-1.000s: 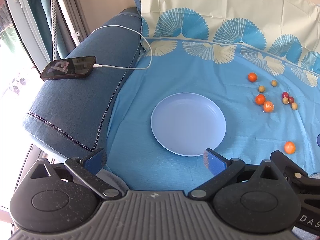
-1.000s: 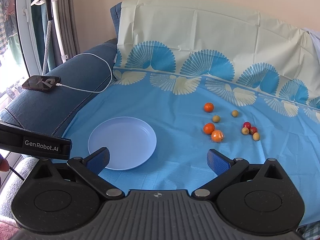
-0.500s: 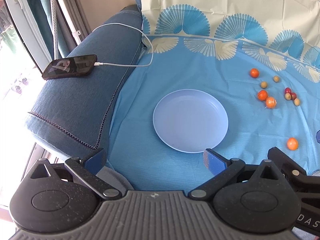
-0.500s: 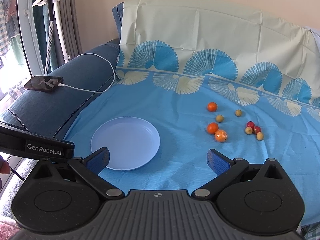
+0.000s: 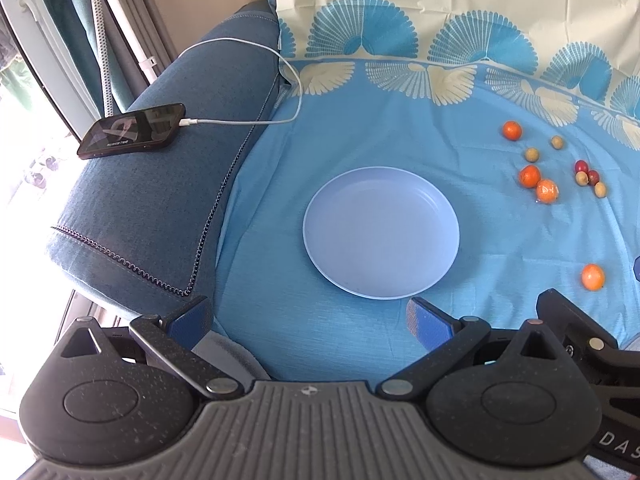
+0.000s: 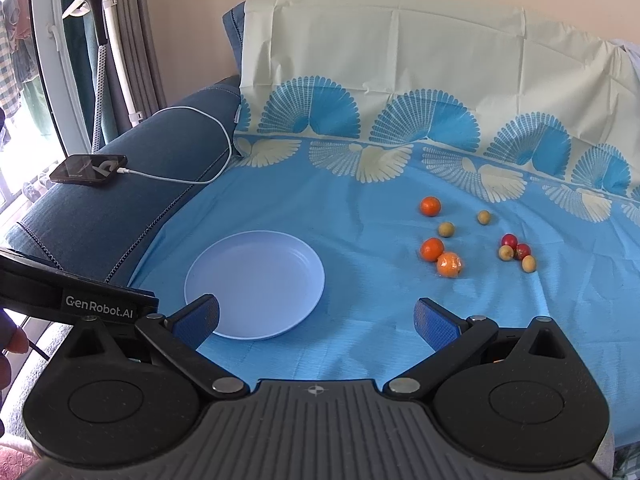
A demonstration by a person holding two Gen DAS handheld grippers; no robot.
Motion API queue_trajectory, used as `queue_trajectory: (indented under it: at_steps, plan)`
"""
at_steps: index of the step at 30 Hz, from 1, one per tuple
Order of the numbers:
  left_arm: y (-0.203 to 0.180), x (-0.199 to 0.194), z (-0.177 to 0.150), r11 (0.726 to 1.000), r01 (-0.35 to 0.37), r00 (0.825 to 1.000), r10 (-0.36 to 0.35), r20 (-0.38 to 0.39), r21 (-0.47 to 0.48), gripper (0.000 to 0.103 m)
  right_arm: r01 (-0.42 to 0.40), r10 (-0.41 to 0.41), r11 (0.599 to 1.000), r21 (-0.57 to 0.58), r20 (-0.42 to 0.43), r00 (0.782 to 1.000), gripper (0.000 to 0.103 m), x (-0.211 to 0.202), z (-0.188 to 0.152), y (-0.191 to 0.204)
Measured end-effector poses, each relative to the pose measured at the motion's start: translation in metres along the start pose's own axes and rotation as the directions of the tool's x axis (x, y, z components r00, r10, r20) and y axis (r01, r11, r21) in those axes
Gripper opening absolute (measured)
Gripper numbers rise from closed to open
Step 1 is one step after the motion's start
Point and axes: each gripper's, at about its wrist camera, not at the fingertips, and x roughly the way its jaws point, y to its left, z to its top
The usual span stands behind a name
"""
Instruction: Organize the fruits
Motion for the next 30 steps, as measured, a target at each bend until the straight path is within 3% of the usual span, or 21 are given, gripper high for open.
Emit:
queue_trajectory:
  at_steps: [7,11,13,15,16,20,23,26,27,28,30]
  plan:
    - [-0.013,0.010,0.004,1.000,0.008,1.000,-0.007,-0.027,0.028,0.103,0.012,-0.013,0.999,0.037,0.031,0.999,0.103,0.006,-0.006,-0.016]
    - [-0.026,0.022,0.005,0.997,0.074,0.995,-0.072,-0.074,0.029,0.103,0.051,-0.055,0.994,0.096,0.036,0.998,0.103,0.009,-0.015,-0.039]
    - [-0.036,0.029,0.005,0.994,0.106,0.989,-0.102,-0.104,0.032,0.103,0.110,-0.113,0.985,0.131,0.019,0.993,0.103,0.015,-0.022,-0.056]
    - [-0.048,0.035,0.007,0.991,0.123,0.986,-0.117,-0.122,0.045,0.103,0.181,-0.180,0.969,0.168,-0.021,0.983,0.103,0.025,-0.030,-0.077]
    - [-0.053,0.038,0.007,0.991,0.124,0.985,-0.116,-0.127,0.054,0.103,0.232,-0.221,0.955,0.185,-0.082,0.972,0.103,0.033,-0.037,-0.089]
    - [-0.076,0.047,0.015,0.986,0.146,0.983,-0.135,-0.121,0.083,0.103,0.356,-0.321,0.907,0.226,-0.176,0.930,0.103,0.067,-0.057,-0.138]
    - [-0.097,0.058,0.029,0.981,0.173,0.978,-0.161,-0.129,0.083,0.103,0.395,-0.347,0.886,0.245,-0.216,0.913,0.102,0.100,-0.066,-0.166]
    - [-0.124,0.075,0.050,0.976,0.204,0.970,-0.191,-0.148,0.077,0.103,0.410,-0.355,0.890,0.202,-0.259,0.898,0.102,0.135,-0.074,-0.179]
    - [-0.135,0.081,0.057,0.972,0.221,0.966,-0.209,-0.152,0.073,0.103,0.408,-0.357,0.894,0.187,-0.255,0.899,0.097,0.142,-0.078,-0.181]
    - [-0.146,0.088,0.065,0.969,0.237,0.962,-0.223,-0.156,0.073,0.103,0.398,-0.352,0.901,0.172,-0.245,0.903,0.082,0.148,-0.081,-0.182]
    - [-0.172,0.102,0.082,0.964,0.256,0.956,-0.241,-0.168,0.070,0.103,0.363,-0.324,0.920,0.149,-0.234,0.917,0.063,0.157,-0.087,-0.184]
